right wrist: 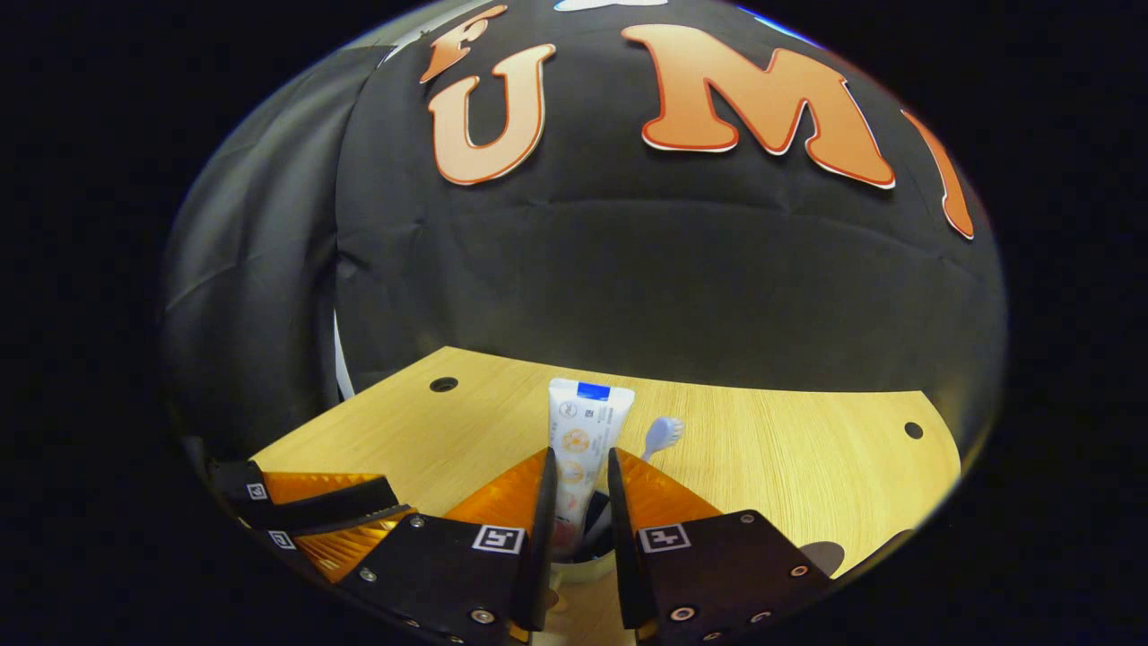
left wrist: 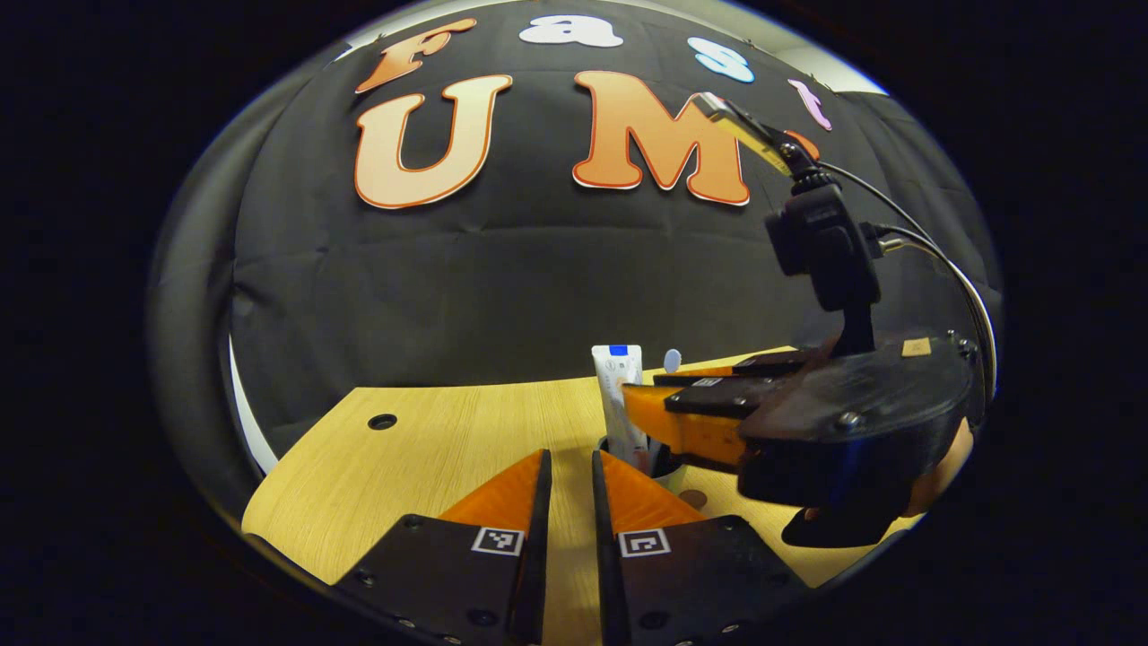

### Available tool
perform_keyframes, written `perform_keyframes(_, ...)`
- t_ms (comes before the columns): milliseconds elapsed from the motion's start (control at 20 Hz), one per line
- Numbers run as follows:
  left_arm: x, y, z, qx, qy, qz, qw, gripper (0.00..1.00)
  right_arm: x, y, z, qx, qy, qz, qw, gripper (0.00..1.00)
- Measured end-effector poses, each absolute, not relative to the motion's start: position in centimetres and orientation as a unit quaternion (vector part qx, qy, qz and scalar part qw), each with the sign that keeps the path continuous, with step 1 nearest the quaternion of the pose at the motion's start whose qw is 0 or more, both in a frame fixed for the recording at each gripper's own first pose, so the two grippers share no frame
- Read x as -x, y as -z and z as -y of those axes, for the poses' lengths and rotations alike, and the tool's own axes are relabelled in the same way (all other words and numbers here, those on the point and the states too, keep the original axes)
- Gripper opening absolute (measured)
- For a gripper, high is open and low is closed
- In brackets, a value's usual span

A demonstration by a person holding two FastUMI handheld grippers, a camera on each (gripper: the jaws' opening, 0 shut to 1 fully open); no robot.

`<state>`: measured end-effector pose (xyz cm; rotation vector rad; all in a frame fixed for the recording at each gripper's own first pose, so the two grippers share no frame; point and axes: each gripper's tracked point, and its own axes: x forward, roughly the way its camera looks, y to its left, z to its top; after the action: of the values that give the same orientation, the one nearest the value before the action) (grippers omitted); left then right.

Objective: Put the toothbrush and toothpaste on the desktop into the cup, then pick up the cup and place it on the coaster on the desktop.

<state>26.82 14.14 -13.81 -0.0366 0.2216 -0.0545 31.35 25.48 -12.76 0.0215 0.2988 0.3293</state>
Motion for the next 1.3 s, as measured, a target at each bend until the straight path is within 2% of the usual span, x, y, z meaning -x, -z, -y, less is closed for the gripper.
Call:
perform_keyframes(100,-26.8,13.8,-13.9,0.018,0.029,-0.112,0.993,0.24,-31.1,12.1,-24.6,-0.021,-0.157,-0.145,0.977,0.35)
perform_keyframes(200,-26.9,13.8,-13.5,0.017,0.032,-0.112,0.993,0.24,-30.8,11.5,-23.7,-0.031,-0.15,-0.137,0.979,0.47)
perform_keyframes(450,-27.3,14.1,-12.6,0.013,0.04,-0.116,0.992,0.24,-29.9,11.1,-21.9,-0.043,-0.136,-0.133,0.981,0.62)
perform_keyframes(650,-27.7,14.9,-10.8,0.012,0.061,-0.133,0.989,0.24,-29.0,10.7,-20.4,-0.042,-0.127,-0.128,0.983,0.63)
perform_keyframes(750,-27.6,15.4,-9.8,0.012,0.072,-0.145,0.987,0.28,-28.6,10.4,-19.4,-0.042,-0.12,-0.125,0.984,0.64)
perform_keyframes(800,-27.4,15.2,-9.4,0.013,0.076,-0.147,0.986,0.28,-28.4,10.4,-18.8,-0.042,-0.115,-0.124,0.985,0.6)
perform_keyframes(850,-27.5,15.0,-9.0,0.013,0.078,-0.147,0.986,0.3,-28.3,10.4,-18.2,-0.041,-0.11,-0.124,0.985,0.64)
perform_keyframes(950,-27.3,15.0,-8.1,0.015,0.09,-0.153,0.984,0.39,-28.2,10.3,-16.9,-0.045,-0.099,-0.124,0.986,0.64)
perform_keyframes(1100,-26.7,15.2,-6.1,0.027,0.117,-0.172,0.978,0.83,-27.9,10.2,-15.3,-0.049,-0.084,-0.124,0.987,0.64)
perform_keyframes(1150,-26.6,15.4,-5.5,0.026,0.123,-0.18,0.976,0.97,-27.8,10.2,-14.9,-0.049,-0.081,-0.124,0.988,0.6)
perform_keyframes(1200,-26.6,15.8,-5.1,0.023,0.126,-0.189,0.974,0.98,-27.7,10.1,-14.5,-0.048,-0.078,-0.123,0.988,0.64)
perform_keyframes(1300,-26.6,16.5,-5.0,0.024,0.128,-0.205,0.97,0.98,-27.5,9.9,-13.9,-0.047,-0.074,-0.12,0.989,0.64)
